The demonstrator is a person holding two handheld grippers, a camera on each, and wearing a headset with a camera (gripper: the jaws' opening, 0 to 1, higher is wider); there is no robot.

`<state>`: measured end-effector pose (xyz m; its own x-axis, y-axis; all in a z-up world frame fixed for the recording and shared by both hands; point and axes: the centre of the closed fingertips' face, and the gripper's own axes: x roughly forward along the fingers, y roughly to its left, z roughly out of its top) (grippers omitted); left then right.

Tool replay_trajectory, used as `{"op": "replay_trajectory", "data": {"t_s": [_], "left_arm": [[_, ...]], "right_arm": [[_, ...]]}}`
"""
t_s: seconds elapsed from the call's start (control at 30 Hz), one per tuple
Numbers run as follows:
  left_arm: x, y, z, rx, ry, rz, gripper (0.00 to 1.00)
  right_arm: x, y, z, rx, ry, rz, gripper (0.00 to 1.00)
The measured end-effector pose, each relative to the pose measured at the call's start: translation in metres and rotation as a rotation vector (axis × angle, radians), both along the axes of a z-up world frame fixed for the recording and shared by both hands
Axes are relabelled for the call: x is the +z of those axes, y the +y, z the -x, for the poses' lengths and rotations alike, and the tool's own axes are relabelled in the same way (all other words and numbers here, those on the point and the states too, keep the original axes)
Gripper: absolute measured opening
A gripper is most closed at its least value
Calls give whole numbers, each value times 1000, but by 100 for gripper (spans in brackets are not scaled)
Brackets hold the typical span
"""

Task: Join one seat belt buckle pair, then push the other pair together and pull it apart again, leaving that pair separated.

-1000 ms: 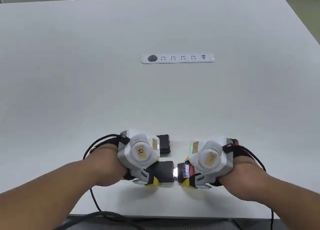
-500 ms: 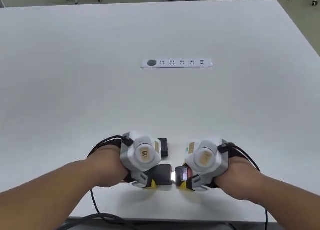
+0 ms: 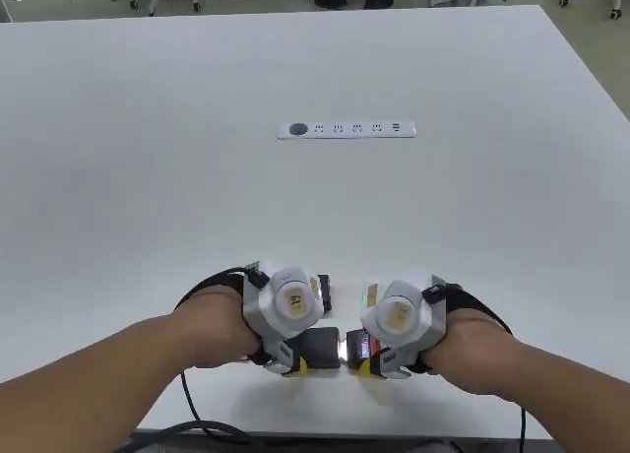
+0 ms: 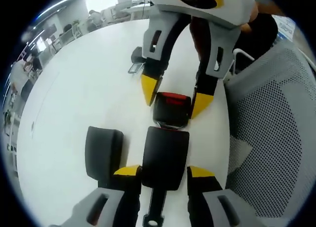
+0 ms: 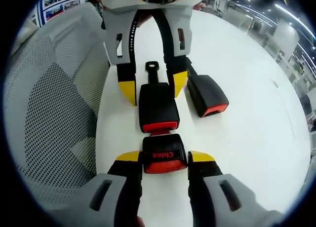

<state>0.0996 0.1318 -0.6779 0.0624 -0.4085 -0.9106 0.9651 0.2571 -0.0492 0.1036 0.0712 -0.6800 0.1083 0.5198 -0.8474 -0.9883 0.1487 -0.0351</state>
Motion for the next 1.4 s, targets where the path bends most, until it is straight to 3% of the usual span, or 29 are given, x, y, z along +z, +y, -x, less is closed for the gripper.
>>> {"op": "replay_trajectory", "data": {"t_s": [0.03, 0.13, 0.27, 0.37, 0.53, 0.83, 0.93, 1.13, 1.27, 1.37, 1.4], "left_arm": [[6, -2, -8, -10, -27, 46, 36], [26, 1, -20, 36, -52, 86, 38], [38, 7, -43, 54, -92, 94, 38], [39, 9, -62, 58, -120, 83, 38], [33, 8, -81, 42, -138, 58, 40], [19, 11, -92, -30, -126, -5, 45], [8, 17, -99, -25, -103, -17, 46], [-7, 16, -97, -63, -76, -36, 46], [-10, 13, -95, -112, -72, -36, 41], [-17, 12, -90, -115, -40, -46, 35], [-20, 14, -90, -113, -40, -60, 35]], "right_arm": [[7, 0, -2, -8, -3, -24, 34], [18, -5, -12, -25, -9, -58, 35], [27, -15, -28, -45, -33, -72, 35], [25, -29, -40, -57, -51, -50, 34], [21, -58, -61, -82, -66, -14, 34], [15, -118, -79, -108, -79, 70, 35], [11, -133, -86, -123, -69, 78, 36], [1, -137, -84, -96, -37, 95, 34], [-7, -134, -85, -79, -35, 95, 33], [-14, -139, -82, -26, -51, 162, 32], [-8, -132, -80, -36, -45, 123, 32]]}}
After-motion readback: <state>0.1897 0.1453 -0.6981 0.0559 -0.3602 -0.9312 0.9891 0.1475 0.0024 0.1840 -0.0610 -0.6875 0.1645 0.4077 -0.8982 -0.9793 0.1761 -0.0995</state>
